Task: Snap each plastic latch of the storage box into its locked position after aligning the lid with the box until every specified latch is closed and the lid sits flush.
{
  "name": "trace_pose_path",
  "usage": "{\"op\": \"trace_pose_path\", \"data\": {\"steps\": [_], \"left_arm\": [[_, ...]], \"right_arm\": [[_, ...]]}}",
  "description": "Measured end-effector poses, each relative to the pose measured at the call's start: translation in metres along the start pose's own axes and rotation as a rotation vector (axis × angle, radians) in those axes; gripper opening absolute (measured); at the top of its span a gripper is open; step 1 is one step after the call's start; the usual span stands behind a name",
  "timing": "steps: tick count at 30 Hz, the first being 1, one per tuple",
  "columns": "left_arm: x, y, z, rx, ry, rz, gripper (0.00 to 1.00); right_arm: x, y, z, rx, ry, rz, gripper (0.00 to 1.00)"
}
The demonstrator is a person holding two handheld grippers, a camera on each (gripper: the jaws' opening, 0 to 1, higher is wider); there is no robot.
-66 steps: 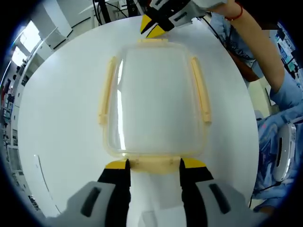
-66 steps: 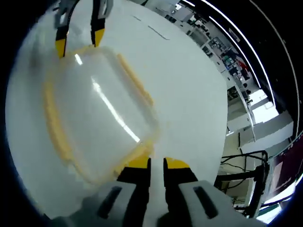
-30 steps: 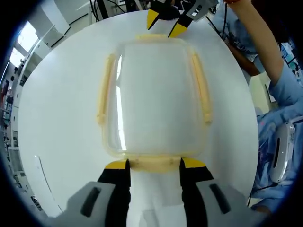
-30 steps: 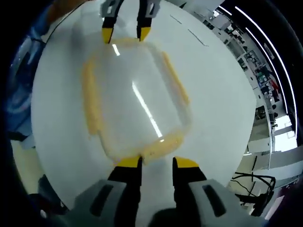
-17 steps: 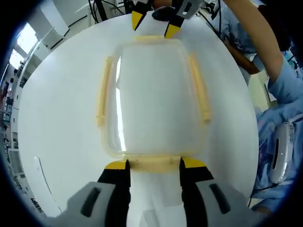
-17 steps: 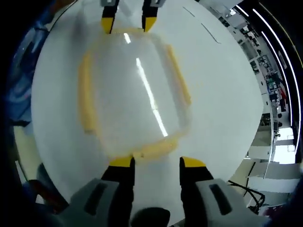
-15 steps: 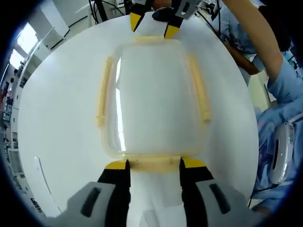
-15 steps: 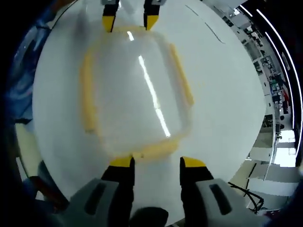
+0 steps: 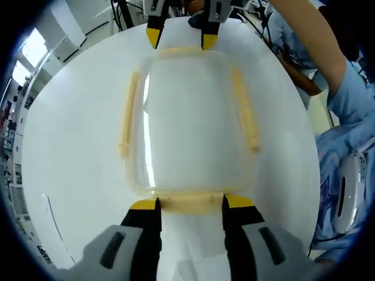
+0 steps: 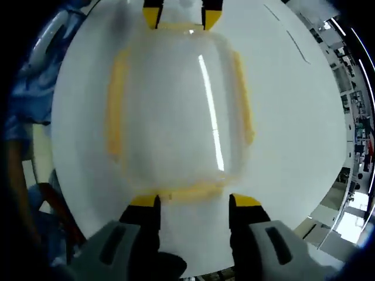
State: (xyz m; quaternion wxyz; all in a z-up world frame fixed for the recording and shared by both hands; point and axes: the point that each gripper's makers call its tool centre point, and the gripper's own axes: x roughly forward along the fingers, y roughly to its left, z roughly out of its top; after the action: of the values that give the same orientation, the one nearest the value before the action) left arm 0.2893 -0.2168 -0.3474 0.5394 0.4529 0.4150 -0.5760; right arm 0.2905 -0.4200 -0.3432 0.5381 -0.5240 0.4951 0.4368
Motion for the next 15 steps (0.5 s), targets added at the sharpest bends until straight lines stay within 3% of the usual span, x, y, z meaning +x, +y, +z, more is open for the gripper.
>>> {"op": "trace_pose_path", "data": {"steps": [3,15], "left_arm": [[0.0001,-0.0003,0.0005,-0.001,0.001,0.000,0.40],[-0.0017,-0.0015,0.0019,-0.010,-0.044,-0.001,0.41]], "right_arm": [[0.0018,0.0093,0.0005,-0.030,0.008,0.075,0.41],[0.0020,0.0107,-0.0001,-0.029,0.071,0.148,0.41]]}}
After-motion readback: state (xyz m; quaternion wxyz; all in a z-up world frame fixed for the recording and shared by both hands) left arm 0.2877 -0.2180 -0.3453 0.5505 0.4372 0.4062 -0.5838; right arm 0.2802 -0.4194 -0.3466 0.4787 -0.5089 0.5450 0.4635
